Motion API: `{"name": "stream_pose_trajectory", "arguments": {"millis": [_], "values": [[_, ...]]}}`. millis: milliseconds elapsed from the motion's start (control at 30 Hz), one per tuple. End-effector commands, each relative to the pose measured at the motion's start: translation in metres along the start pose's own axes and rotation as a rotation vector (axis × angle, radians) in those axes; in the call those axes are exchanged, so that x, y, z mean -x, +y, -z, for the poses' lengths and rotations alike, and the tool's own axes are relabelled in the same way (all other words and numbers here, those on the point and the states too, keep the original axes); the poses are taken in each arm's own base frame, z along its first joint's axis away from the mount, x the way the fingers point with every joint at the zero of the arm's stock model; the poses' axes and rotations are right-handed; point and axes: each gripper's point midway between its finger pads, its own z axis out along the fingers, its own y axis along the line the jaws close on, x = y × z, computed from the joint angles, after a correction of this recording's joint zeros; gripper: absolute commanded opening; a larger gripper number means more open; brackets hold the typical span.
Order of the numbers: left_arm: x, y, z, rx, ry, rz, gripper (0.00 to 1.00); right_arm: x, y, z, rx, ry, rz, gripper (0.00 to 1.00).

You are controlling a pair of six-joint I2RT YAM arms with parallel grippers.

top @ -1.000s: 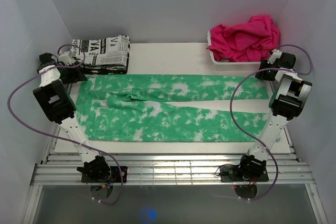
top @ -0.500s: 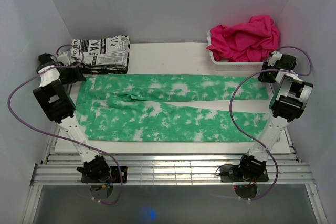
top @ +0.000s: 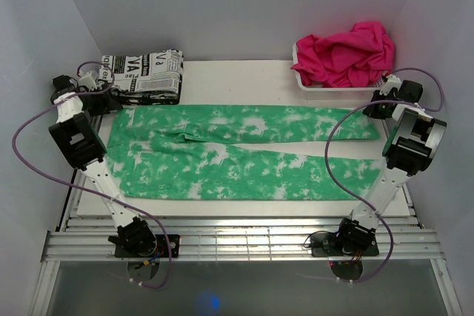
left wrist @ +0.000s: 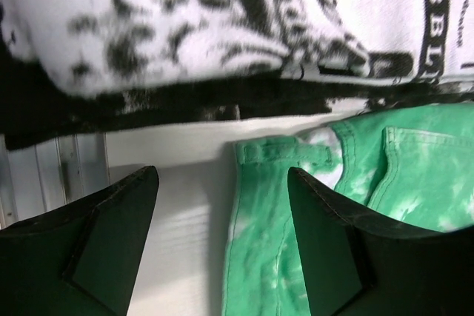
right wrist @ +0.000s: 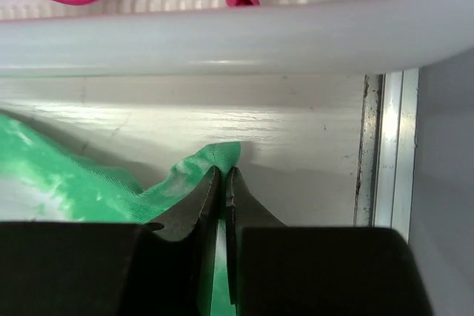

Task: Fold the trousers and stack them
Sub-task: Flatten the trousers out, then fold the trousers

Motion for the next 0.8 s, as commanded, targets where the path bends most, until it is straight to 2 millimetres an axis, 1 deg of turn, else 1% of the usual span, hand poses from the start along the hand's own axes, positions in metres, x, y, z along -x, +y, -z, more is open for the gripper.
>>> {"name": "stream_pose_trajectory", "arguments": {"millis": [0, 67, 167, 200, 233, 300, 433, 467, 533, 567, 633, 667, 700, 733, 767], "values": [[0.013, -0.003, -0.002, -0.043, -0.04, -0.002, 0.82, 0.037, 0.017, 0.026, 0.072, -0.103, 0.012, 0.08], [0.007, -0.007, -0.005, -0.07, -0.034, 0.008, 0.82, 0.043, 0.02, 0.03, 0.088, -0.115, 0.023, 0.08], [-0.003, -0.015, -0.009, -0.118, -0.018, 0.029, 0.76, 0.051, 0.024, 0.035, 0.11, -0.128, 0.043, 0.08], [-0.005, -0.018, -0.009, -0.129, -0.013, 0.033, 0.71, 0.054, 0.025, 0.036, 0.112, -0.131, 0.057, 0.08], [-0.008, -0.019, -0.009, -0.132, -0.008, 0.035, 0.68, 0.058, 0.024, 0.038, 0.116, -0.138, 0.067, 0.08], [-0.016, -0.021, -0.012, -0.141, 0.009, 0.042, 0.65, 0.058, 0.026, 0.04, 0.129, -0.133, 0.074, 0.08], [-0.018, -0.024, -0.014, -0.16, 0.015, 0.044, 0.53, 0.064, 0.029, 0.045, 0.155, -0.143, 0.089, 0.08], [-0.017, -0.026, -0.014, -0.168, 0.013, 0.053, 0.42, 0.066, 0.031, 0.046, 0.163, -0.148, 0.093, 0.08], [-0.013, -0.029, -0.015, -0.184, 0.004, 0.057, 0.32, 0.069, 0.033, 0.05, 0.178, -0.156, 0.098, 0.08], [-0.009, -0.032, -0.013, -0.199, -0.005, 0.056, 0.21, 0.073, 0.035, 0.052, 0.185, -0.165, 0.103, 0.08], [0.0, -0.037, -0.009, -0.213, -0.03, 0.038, 0.09, 0.081, 0.039, 0.06, 0.206, -0.186, 0.108, 0.08], [0.009, -0.041, -0.002, -0.211, -0.051, 0.018, 0.02, 0.086, 0.041, 0.063, 0.211, -0.197, 0.108, 0.08], [0.013, -0.042, 0.001, -0.205, -0.063, 0.009, 0.0, 0.097, 0.045, 0.072, 0.219, -0.224, 0.124, 0.08], [0.014, -0.042, 0.002, -0.205, -0.081, -0.006, 0.0, 0.103, 0.046, 0.076, 0.222, -0.237, 0.132, 0.08], [0.023, -0.048, 0.012, -0.205, -0.108, -0.029, 0.0, 0.109, 0.048, 0.082, 0.223, -0.252, 0.137, 0.08]]}}
